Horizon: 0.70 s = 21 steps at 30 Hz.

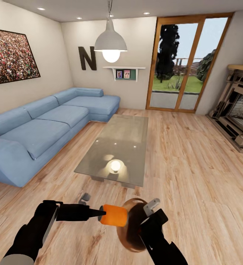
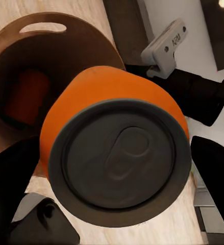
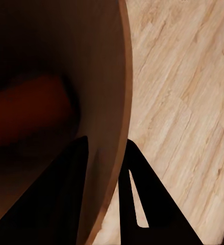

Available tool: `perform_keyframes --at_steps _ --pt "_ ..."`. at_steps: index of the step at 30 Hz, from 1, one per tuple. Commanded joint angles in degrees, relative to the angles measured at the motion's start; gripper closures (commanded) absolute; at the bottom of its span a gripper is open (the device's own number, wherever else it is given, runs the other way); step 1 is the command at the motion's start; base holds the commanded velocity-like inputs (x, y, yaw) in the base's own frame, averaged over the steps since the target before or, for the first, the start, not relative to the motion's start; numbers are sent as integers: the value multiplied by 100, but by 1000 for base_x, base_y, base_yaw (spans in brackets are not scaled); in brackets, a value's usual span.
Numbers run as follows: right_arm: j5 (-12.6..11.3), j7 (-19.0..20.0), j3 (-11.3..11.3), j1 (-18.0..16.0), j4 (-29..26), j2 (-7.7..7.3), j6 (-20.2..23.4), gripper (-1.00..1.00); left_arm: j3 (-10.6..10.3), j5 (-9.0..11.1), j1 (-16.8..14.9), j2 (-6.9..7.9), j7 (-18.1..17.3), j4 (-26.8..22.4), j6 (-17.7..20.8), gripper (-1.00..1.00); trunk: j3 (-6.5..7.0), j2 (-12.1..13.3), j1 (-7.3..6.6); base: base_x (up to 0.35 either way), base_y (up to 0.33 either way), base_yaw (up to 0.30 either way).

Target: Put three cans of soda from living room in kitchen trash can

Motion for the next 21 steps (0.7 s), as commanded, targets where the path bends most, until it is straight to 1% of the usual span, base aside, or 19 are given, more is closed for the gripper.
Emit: perform_keyframes --at_steps 1,3,5,7,8,9,10,11,14,17,21 --pt "171 6 2 -2 -6 -1 37 100 -5 9 0 -11 105 0 1 100 1 -1 0 0 0 0" --pt "171 6 6 -2 -8 1 45 100 -13 -5 0 -66 317 0 -5 100 1 -1 0 0 0 0" --pt "171 5 7 -2 -13 1 47 100 -20 -22 0 -155 499 10 -10 100 1 -1 0 0 0 0" --pt "171 5 8 -2 -27 2 49 100 -27 -31 0 -275 767 20 -34 100 1 -1 0 0 0 0" --pt "171 8 8 -2 -36 2 53 100 -28 -31 0 -311 896 25 -85 100 1 -1 0 0 0 0" --pt "171 9 8 -2 -42 2 54 100 -29 -30 0 -325 951 29 -121 100 1 -1 0 0 0 0" --pt "171 7 8 -2 -55 2 63 100 -35 -29 0 -361 1067 50 -228 100 1 -1 0 0 0 0" --pt "171 7 13 -2 -73 2 91 100 -42 -38 0 -434 1145 73 -315 100 1 -1 0 0 0 0" --pt "171 9 21 -2 -84 26 91 100 -47 -47 0 -487 1182 89 -358 100 1 -1 0 0 0 0" --pt "175 6 18 -2 -88 145 91 100 -49 -51 0 -519 1196 119 -373 100 1 -1 0 0 0 0" --pt "179 5 24 -2 -89 199 91 100 -49 -60 0 -544 1200 255 -389 100 1 -1 0 0 0 0"
